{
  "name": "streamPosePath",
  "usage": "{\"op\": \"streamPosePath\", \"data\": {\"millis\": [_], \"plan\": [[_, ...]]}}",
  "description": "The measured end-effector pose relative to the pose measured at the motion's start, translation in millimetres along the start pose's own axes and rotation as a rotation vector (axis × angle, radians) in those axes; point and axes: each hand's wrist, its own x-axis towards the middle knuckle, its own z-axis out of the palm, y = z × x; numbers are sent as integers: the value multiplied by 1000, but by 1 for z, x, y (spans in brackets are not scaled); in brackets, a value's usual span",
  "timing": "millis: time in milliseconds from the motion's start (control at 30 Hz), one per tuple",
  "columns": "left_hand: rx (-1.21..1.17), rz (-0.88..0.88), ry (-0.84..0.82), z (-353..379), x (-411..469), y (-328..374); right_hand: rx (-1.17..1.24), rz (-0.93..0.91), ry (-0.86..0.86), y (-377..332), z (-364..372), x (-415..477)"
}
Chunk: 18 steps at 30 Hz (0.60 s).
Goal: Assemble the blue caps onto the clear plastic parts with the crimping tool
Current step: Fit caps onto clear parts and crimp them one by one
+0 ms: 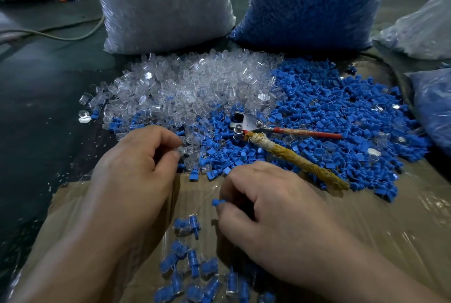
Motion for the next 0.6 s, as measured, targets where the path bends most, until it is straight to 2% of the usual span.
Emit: {"op": "streamPosePath", "data": {"millis": [67,167,367,433,600], "plan": [[-89,-7,34,0,-1,1,84,-2,4,0,-1,-1],[-272,-32,23,0,-2,1,408,110,72,4,-9,0],[-739,-127,-168,10,-7,5,946,210,74,12,-11,10],[-773,-141,-174,14,-8,5,947,171,98,14,-9,10],[-755,-132,-176,14,-10,6,535,-20,237,20,-4,7]]}}
